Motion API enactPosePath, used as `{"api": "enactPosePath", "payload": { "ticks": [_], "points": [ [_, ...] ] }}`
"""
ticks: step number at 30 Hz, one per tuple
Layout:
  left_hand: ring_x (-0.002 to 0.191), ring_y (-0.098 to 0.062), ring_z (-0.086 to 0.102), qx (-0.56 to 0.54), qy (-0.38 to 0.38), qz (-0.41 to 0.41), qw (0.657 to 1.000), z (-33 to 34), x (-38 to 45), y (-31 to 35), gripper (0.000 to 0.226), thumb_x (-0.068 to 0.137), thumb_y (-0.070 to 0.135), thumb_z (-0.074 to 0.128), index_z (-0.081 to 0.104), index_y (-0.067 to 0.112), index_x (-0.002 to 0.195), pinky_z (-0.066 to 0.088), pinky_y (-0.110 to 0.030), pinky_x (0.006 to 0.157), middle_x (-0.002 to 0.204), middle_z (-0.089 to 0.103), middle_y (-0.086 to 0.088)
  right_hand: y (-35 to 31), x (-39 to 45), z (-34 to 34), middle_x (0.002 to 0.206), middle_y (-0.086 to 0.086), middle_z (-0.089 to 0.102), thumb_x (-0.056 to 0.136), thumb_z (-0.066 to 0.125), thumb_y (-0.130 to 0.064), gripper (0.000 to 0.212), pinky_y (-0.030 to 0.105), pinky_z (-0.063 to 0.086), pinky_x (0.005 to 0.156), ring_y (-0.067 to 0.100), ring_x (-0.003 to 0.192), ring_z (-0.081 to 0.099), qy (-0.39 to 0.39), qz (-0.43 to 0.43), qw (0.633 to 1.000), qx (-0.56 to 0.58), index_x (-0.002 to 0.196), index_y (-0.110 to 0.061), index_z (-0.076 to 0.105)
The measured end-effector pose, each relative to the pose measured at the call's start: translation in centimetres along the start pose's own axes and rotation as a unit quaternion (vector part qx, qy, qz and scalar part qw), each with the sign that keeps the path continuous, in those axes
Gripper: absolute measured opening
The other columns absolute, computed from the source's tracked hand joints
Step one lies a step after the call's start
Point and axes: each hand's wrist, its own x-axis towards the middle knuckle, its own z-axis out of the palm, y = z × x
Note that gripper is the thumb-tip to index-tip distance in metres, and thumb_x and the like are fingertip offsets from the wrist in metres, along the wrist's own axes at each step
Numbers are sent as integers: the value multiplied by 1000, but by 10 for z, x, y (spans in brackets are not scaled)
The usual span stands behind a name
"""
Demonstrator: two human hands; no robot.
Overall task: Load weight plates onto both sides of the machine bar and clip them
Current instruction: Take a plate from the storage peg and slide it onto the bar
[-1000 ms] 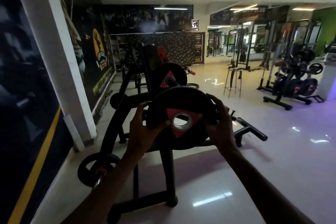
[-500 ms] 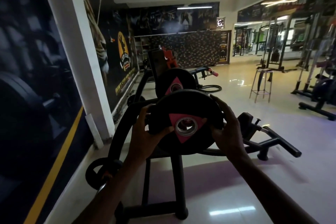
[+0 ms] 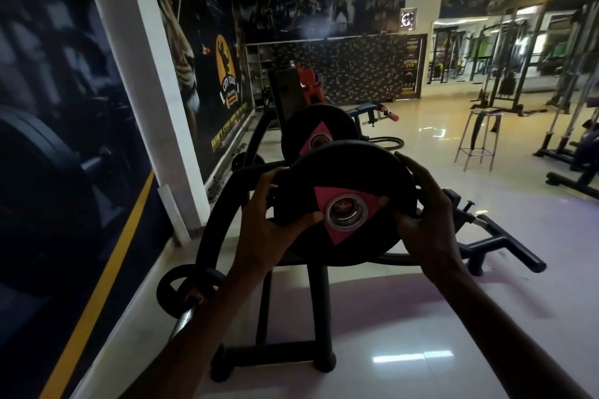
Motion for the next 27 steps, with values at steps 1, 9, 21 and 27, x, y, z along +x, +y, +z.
{"api": "enactPosePath", "payload": {
  "ticks": [1, 9, 21, 27],
  "points": [
    [116, -11, 65, -3, 2, -1, 1000, 1, 0, -2, 78, 70, 27, 95, 55, 23, 136, 58, -39, 97, 125, 64, 22, 1, 1, 1, 137, 0, 58, 84, 74, -10, 71, 52, 59, 89, 18, 128, 57, 0, 4, 1000, 3, 146, -29, 47],
    [122, -7, 61, 26, 27, -14, 999, 21, 26, -25, 80, 76, 32, 91, 50, 21, 144, 57, -30, 98, 135, 62, 10, 26, 37, 18, 133, 9, 58, 84, 72, 5, 71, 25, 53, 97, 12, 122, 53, 15, -38, 997, -65, 147, -17, 48],
    [134, -25, 46, 232, 23, 31, 972, 57, 141, -115, 97, 83, 57, 77, 25, 36, 162, 42, -29, 96, 147, 43, -5, 102, 138, 63, 145, 14, 50, 85, 72, 5, 81, 1, 40, 94, 6, 125, 47, -21, -121, 983, -138, 153, -18, 35],
    [135, -26, 46, 245, 20, 11, 969, 72, 190, -152, 98, 79, 39, 86, 33, 28, 160, 45, -32, 99, 146, 44, -8, 134, 179, 84, 144, 7, 53, 85, 72, 3, 76, 2, 40, 94, 9, 125, 50, -15, -100, 985, -143, 151, -19, 42]
  ]
}}
